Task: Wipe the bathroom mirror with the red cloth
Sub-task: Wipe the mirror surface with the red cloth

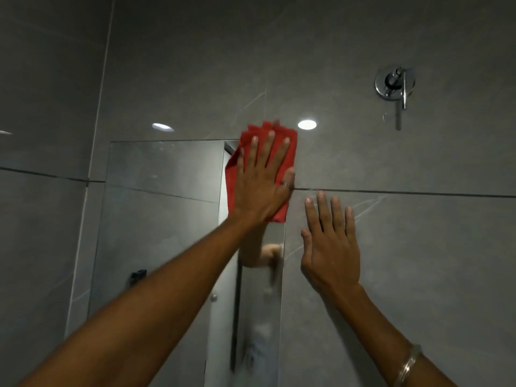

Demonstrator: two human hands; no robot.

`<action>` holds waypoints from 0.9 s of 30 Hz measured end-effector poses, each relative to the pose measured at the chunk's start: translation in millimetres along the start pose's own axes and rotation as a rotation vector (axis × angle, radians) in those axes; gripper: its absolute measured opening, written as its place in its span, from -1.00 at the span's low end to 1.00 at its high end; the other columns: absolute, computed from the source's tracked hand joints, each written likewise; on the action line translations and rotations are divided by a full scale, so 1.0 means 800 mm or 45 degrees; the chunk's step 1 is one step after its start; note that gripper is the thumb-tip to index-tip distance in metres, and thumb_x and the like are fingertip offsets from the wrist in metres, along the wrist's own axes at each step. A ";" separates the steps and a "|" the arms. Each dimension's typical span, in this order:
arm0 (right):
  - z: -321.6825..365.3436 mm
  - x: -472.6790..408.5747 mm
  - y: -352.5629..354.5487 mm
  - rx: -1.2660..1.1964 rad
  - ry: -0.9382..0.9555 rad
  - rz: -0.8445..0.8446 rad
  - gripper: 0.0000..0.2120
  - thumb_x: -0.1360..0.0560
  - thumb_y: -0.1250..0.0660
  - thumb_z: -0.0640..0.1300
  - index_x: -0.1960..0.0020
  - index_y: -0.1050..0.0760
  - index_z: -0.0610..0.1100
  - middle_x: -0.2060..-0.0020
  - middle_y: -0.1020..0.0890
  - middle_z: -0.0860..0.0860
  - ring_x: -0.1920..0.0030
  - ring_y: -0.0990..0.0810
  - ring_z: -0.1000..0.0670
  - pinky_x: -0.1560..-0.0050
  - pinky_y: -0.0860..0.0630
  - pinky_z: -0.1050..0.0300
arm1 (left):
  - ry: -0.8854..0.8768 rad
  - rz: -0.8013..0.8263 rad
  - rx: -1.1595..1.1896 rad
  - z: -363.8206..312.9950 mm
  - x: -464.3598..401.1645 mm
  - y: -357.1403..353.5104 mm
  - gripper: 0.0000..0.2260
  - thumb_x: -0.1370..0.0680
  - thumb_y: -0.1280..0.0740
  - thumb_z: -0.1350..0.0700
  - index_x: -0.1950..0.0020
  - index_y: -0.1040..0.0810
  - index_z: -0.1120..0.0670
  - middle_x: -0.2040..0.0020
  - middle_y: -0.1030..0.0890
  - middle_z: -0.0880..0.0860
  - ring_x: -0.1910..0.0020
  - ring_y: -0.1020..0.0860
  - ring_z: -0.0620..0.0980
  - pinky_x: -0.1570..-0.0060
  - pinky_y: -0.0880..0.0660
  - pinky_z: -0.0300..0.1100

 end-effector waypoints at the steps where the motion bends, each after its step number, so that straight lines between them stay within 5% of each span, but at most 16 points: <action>1: -0.001 0.001 -0.001 0.009 0.003 -0.001 -0.35 -0.71 -0.01 0.06 -0.75 0.03 -0.08 -0.74 0.05 -0.10 -0.74 0.09 -0.15 -0.72 0.16 -0.18 | 0.005 -0.010 -0.025 0.001 -0.017 0.004 -0.37 -0.70 0.01 -0.24 -0.70 0.10 -0.04 -0.71 0.15 0.04 -0.69 0.21 0.13 -0.63 0.22 0.21; 10: 0.003 0.023 0.000 -0.026 -0.030 -0.066 -0.40 -0.73 0.00 0.04 -0.74 -0.04 -0.09 -0.73 -0.05 -0.12 -0.73 0.03 -0.18 -0.72 0.13 -0.20 | 0.116 -0.075 -0.090 -0.011 0.042 -0.009 -0.39 -0.70 0.12 -0.23 -0.70 0.05 0.00 -0.71 0.07 0.09 -0.69 0.12 0.16 -0.63 0.12 0.24; 17: 0.005 0.136 -0.017 -0.023 -0.030 -0.028 -0.42 -0.75 -0.01 0.03 -0.73 -0.05 -0.10 -0.72 -0.11 -0.15 -0.71 -0.07 -0.24 -0.71 0.08 -0.23 | 0.094 -0.033 -0.045 -0.029 0.249 -0.069 -0.42 -0.71 0.01 -0.21 -0.68 -0.12 0.03 -0.69 -0.09 0.15 -0.68 0.00 0.24 -0.64 0.09 0.25; 23: 0.012 0.214 -0.026 0.030 -0.024 0.018 -0.42 -0.74 -0.08 0.03 -0.71 -0.12 -0.10 -0.68 -0.23 -0.17 -0.69 -0.10 -0.23 -0.69 0.09 -0.25 | -0.045 0.077 -0.031 -0.051 0.469 -0.126 -0.37 -0.67 -0.13 -0.20 -0.69 0.01 -0.07 -0.71 0.05 0.04 -0.69 0.07 0.18 -0.63 0.15 0.20; 25: 0.014 0.224 -0.027 0.015 -0.039 0.025 -0.42 -0.73 -0.09 0.02 -0.72 -0.11 -0.10 -0.68 -0.23 -0.17 -0.69 -0.10 -0.24 -0.69 0.11 -0.25 | -0.060 0.228 -0.001 -0.053 0.547 -0.139 -0.43 -0.68 -0.08 -0.23 -0.67 -0.08 -0.11 -0.68 -0.10 0.06 -0.69 0.04 0.18 -0.60 -0.01 0.29; 27: 0.015 0.227 -0.025 -0.003 -0.047 0.029 -0.39 -0.73 -0.09 0.02 -0.73 -0.05 -0.09 -0.70 -0.19 -0.15 -0.71 -0.04 -0.22 -0.70 0.14 -0.25 | -0.031 0.407 0.033 -0.051 0.605 -0.148 -0.53 -0.69 -0.03 -0.23 -0.55 -0.28 -0.10 -0.55 -0.29 0.10 -0.57 -0.20 0.25 -0.32 -0.45 0.41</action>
Point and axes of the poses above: each hand's wrist, its own x-axis away from the middle knuckle, its own y-axis out of the back of the hand, z = x × y, the point moved 6 cm from there along -x, towards the middle knuckle
